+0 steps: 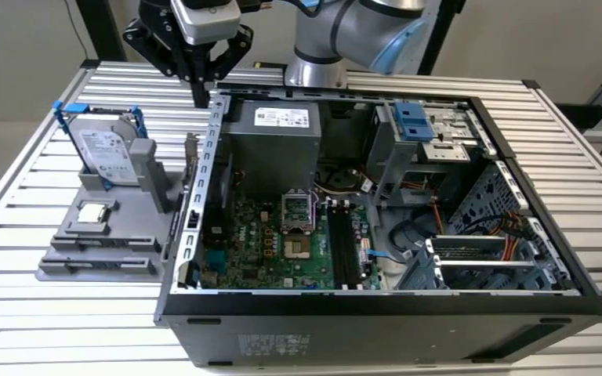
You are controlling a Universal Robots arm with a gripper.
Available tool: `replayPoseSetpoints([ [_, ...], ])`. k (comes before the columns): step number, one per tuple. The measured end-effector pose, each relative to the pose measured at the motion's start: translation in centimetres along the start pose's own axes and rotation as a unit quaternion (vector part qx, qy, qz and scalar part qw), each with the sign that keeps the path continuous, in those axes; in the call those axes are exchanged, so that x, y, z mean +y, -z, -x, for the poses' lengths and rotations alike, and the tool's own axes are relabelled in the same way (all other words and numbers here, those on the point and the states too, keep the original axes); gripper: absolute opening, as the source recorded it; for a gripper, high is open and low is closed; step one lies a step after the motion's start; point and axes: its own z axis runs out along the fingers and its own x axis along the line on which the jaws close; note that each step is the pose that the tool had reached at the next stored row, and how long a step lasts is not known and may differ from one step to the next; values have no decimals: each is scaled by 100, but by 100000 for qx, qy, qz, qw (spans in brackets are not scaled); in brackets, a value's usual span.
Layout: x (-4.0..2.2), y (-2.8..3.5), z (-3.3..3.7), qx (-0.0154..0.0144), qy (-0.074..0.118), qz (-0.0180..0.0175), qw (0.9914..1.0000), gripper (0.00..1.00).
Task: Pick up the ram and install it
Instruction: 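Reach for the ram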
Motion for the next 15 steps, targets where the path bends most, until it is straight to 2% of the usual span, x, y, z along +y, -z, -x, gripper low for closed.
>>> replayPoseSetpoints([
  [7,-7,2,-105,61,-4,-2,100000,0],
  [15,-15,5,-209,311,-14,-25,100000,0],
])
